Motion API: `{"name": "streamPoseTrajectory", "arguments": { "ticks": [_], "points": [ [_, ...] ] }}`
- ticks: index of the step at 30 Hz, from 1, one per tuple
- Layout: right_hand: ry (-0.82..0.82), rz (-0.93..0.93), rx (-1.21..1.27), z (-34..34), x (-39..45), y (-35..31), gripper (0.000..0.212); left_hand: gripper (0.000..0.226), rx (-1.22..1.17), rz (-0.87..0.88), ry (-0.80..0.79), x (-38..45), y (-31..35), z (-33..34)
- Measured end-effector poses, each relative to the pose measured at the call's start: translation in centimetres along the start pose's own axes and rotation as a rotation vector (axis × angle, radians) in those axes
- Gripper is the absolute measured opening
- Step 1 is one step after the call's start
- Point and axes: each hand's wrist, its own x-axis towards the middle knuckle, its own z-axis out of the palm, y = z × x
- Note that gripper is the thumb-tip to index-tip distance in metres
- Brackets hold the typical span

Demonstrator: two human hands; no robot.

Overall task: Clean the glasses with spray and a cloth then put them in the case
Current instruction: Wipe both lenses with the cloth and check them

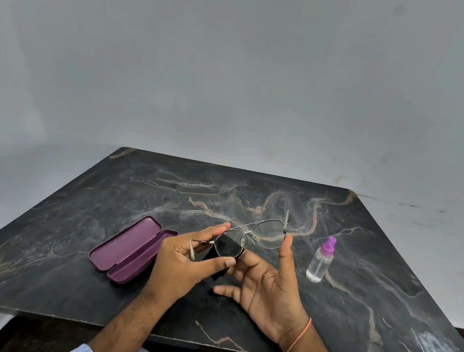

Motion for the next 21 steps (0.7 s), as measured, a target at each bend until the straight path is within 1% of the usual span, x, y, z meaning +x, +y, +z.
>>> {"name": "streamPoseTrajectory", "arguments": {
  "ticks": [3, 8, 10, 12, 17, 21],
  "points": [
    [0.054, -0.011, 0.032, -0.13, -0.04, -0.03, 0.116, 0.065, 0.001, -0.004, 0.007, -0.06, -0.14, -0.05],
    [0.152, -0.075, 0.092, -0.22, -0.06, -0.18, 0.093, 0.062, 0.012, -0.009, 0.027, -0.04, -0.18, 0.07],
    [0.157, -0.075, 0.117, -0.18, -0.15, -0.36, 0.088, 0.061, 0.003, -0.012, 0.023, -0.02, -0.27, 0.14],
    [0.129, -0.057, 0.122, -0.23, -0.21, -0.44, 0.091, 0.060, 0.001, -0.007, 0.006, -0.08, -0.35, 0.19],
    [0.047, 0.002, 0.124, -0.25, -0.11, -0.40, 0.109, 0.060, -0.006, 0.019, -0.004, -0.09, -0.14, 0.27],
    [0.079, -0.004, 0.092, -0.43, 0.01, -0.22, 0.111, 0.062, -0.048, 0.009, -0.006, -0.04, -0.01, 0.37]
  ]
}}
